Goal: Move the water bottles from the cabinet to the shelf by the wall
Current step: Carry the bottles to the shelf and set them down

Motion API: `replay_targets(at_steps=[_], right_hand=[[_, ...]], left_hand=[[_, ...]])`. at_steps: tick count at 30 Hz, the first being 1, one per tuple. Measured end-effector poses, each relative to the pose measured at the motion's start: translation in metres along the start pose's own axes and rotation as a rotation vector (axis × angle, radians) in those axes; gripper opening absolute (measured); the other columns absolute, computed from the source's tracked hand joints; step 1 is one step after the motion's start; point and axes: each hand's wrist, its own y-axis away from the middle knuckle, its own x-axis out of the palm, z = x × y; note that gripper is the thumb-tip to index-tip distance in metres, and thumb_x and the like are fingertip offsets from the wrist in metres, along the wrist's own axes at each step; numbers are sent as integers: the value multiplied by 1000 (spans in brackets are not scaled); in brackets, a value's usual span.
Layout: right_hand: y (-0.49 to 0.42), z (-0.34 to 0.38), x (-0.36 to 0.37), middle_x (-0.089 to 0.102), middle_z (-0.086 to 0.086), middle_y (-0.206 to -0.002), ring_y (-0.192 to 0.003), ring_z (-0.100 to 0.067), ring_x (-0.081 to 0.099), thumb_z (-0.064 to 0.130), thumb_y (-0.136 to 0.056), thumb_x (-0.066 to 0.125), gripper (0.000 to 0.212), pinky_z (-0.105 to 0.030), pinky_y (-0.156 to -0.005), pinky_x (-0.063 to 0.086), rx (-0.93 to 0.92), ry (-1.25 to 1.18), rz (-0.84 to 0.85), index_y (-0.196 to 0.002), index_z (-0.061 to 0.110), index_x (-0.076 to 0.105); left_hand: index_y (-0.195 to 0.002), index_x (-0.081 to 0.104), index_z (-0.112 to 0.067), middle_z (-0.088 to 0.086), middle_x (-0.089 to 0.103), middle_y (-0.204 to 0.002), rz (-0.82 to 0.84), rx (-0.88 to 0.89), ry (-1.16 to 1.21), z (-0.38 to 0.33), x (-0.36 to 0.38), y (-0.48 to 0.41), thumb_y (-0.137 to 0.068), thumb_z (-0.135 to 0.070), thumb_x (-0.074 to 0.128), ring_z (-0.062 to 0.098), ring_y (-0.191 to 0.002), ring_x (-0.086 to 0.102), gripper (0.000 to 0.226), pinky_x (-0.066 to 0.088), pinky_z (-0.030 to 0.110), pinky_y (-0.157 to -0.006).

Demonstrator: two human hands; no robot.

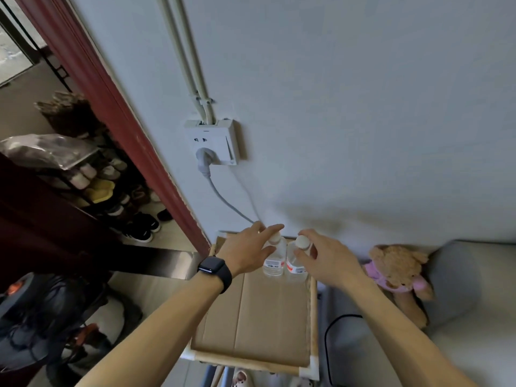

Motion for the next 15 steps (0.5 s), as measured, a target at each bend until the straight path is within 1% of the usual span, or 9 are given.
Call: replay_targets(at_steps=[3,5,8,11,13,15], right_hand=[[-5,0,-6,63,11,-107,-101,-16,59,55,-89,45,48,-32,-80,45,12,57,35,-136,47,40],[-7,0,-8,63,11,-111,-104,-15,59,56,-90,44,49,-33,-85,47,6,75,38,-138,49,37],[-7,3,-6,64,11,-112,-101,-16,59,55,-91,43,41,-34,-79,46,11,114,15,-131,47,42],[-8,6,-2,65,7,-113,-100,-22,59,51,-90,45,31,-35,-76,44,24,138,-17,-119,40,45],[-8,8,-2,65,6,-111,-96,-23,58,51,-91,46,29,-35,-74,43,21,134,-22,-117,38,46],[-9,12,-3,65,5,-106,-88,-21,55,53,-92,47,28,-34,-71,41,37,149,-31,-114,36,47]], left_hand=[[-153,19,-43,-6,40,-145,-3,46,-8,5,-3,-3,-102,-41,43,19,-119,53,56,48,30,-82],[-150,27,-40,-8,42,-144,-21,65,25,3,-4,-5,-102,-44,43,17,-115,56,51,50,32,-85],[-141,39,-36,-9,49,-135,-48,73,-2,3,-6,-8,-101,-45,42,15,-104,60,40,52,35,-84],[-131,45,-30,-9,54,-123,-67,40,-62,7,-5,-10,-99,-53,43,17,-96,61,40,50,34,-75],[-121,46,-26,-8,57,-115,-79,-12,-58,8,-6,-10,-96,-58,43,20,-90,62,41,48,34,-71],[-112,44,-23,-5,60,-105,-91,-39,-82,12,-7,-10,-94,-63,41,22,-85,62,44,48,36,-68]])
